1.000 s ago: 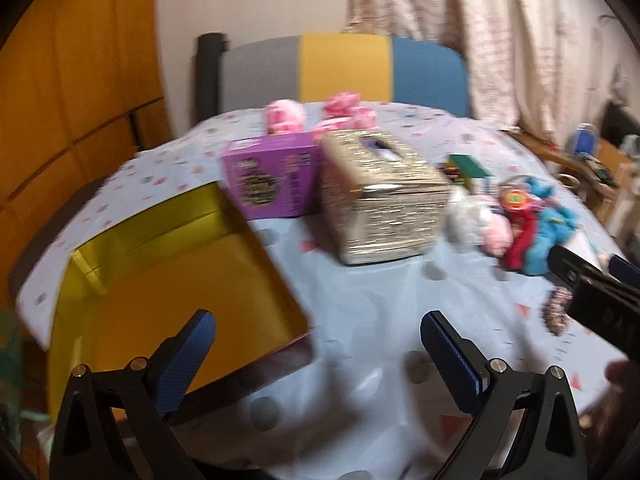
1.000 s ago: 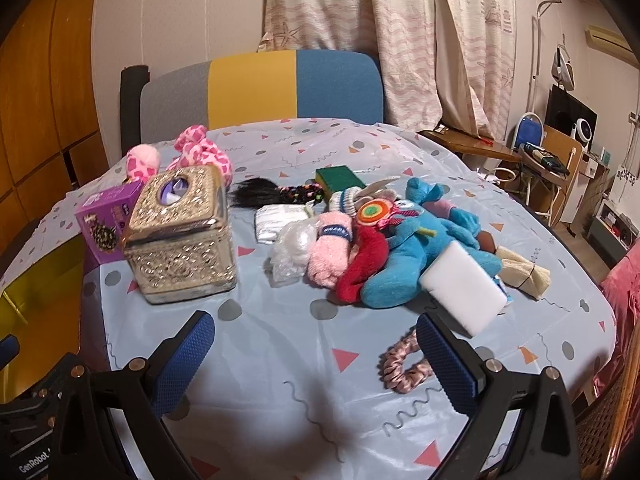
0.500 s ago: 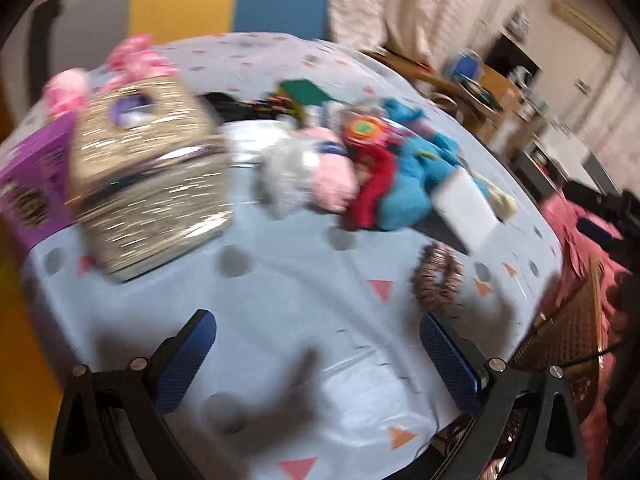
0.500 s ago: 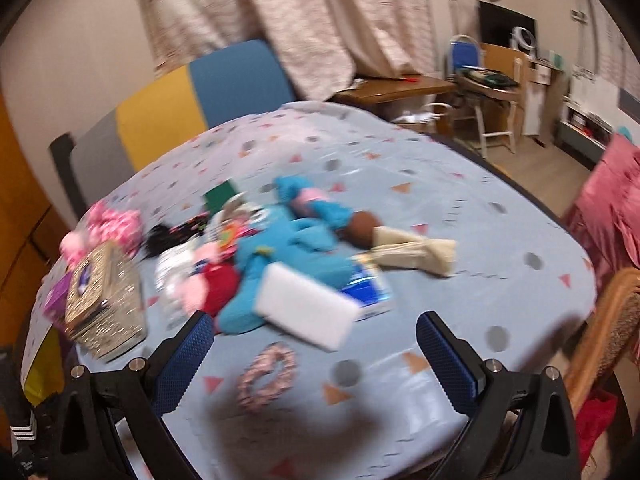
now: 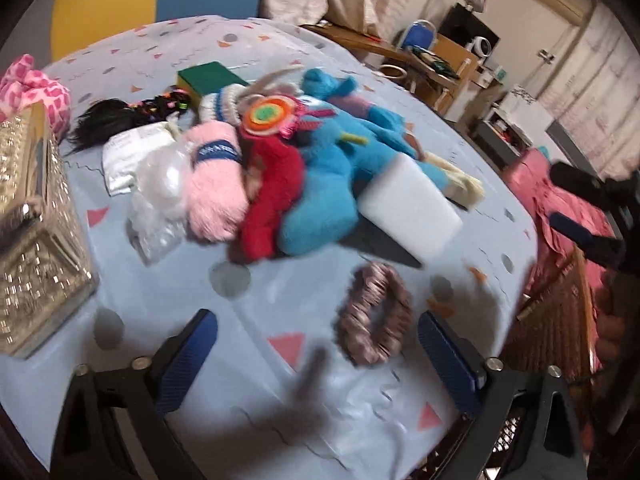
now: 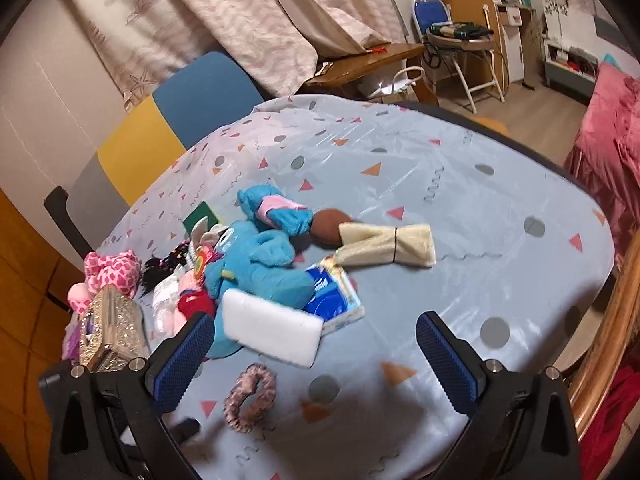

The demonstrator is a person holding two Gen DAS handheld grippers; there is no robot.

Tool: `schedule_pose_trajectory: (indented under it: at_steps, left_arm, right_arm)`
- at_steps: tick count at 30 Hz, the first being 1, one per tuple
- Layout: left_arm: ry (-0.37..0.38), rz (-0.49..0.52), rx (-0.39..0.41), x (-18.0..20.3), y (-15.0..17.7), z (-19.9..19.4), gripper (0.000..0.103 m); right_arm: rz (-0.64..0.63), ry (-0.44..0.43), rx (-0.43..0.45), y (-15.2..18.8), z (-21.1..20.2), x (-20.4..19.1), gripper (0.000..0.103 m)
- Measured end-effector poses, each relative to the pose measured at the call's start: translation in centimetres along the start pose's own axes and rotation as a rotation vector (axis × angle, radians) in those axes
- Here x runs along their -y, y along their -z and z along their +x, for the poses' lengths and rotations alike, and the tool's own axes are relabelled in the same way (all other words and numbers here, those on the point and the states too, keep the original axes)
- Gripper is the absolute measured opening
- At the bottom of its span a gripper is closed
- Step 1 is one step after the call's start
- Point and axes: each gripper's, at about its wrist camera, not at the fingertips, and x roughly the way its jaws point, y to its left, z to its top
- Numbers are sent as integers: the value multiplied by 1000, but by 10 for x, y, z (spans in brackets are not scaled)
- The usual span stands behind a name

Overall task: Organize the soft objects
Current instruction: 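Move left tool to the clear plastic bag while right tool approaches the pink towel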

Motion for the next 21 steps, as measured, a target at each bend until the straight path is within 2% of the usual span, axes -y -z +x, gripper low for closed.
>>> schedule_pose_trajectory:
  at_steps: [1, 2, 6, 9, 10, 14, 21]
  left_arm:
    - [-8, -3, -7, -4, -5, 3, 76]
    - [-20, -7, -11, -8, -8, 5, 72]
    - [-21, -57, 21, -27, -22, 3, 70]
    - [-53, -115, 46, -43, -34, -2, 60]
    - [-64, -126, 57, -47, -37, -3, 60]
    - [-107, -131, 86, -57, -54, -6, 60]
    - [-220, -112, 16, -58, -86, 22, 58]
  right_arm:
    - [-6, 7, 6, -1, 1, 0, 103]
    - [-10, 10, 9, -2, 3, 1, 103]
    - [-9, -1, -1, 2, 15, 5, 103]
    - [5, -7, -38, 7, 26, 9, 103]
    - [12, -48, -28, 6, 26, 10, 103]
    - [-6, -63, -33, 6, 29, 6, 103]
    - [34, -119, -11, 5, 26, 11, 103]
